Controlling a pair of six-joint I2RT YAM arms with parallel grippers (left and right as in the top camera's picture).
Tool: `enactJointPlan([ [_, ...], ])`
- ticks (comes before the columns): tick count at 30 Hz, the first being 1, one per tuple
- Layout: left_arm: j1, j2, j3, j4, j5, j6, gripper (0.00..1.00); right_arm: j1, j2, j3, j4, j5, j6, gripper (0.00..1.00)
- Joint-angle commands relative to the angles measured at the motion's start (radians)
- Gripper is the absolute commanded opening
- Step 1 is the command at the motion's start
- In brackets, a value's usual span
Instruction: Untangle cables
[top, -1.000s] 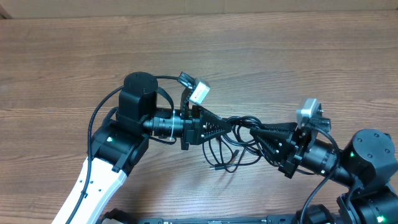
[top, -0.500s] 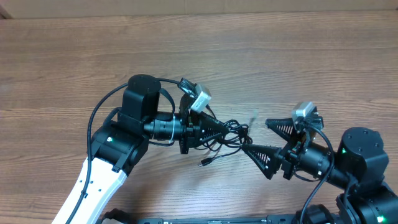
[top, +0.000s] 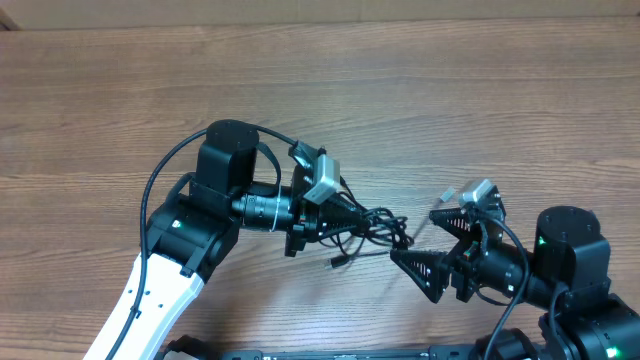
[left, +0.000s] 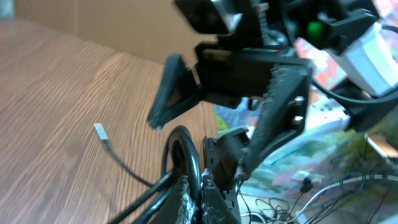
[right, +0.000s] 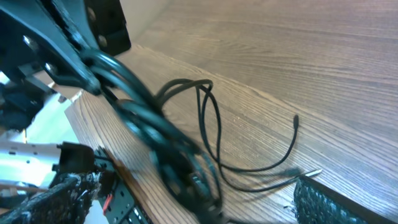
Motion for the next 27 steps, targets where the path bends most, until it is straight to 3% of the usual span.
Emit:
enactJointPlan([
  [1, 0.003, 0.001, 0.009, 0.035, 0.094, 0.088, 0.04, 0.003, -0.005, 0.021, -0.021, -0.006, -0.082, 0.98],
  [6, 0.003, 0.001, 0.009, 0.077, 0.150, 0.088, 0.04, 0.003, -0.005, 0.021, -0.023, -0.051, -0.100, 0.91],
  [13, 0.003, 0.001, 0.009, 0.106, 0.150, 0.079, 0.04, 0.003, -0.005, 0.021, -0.027, -0.162, -0.166, 0.43],
  [17, 0.003, 0.001, 0.009, 0.154, 0.150, -0.001, 0.04, 0.003, -0.005, 0.021, -0.027, -0.179, -0.178, 0.04],
  [21, -0.002, 0.001, 0.009, 0.184, 0.150, -0.031, 0.04, 0.003, -0.005, 0.021, -0.028, -0.179, -0.178, 0.05],
  [23, -0.013, 0.001, 0.009, 0.200, 0.149, -0.038, 0.04, 0.003, -0.005, 0.021, -0.028, -0.179, -0.178, 0.29],
  [27, -0.050, 0.001, 0.009, 0.247, 0.135, -0.073, 0.04, 0.003, -0.005, 0.021, -0.027, -0.179, -0.178, 0.37],
])
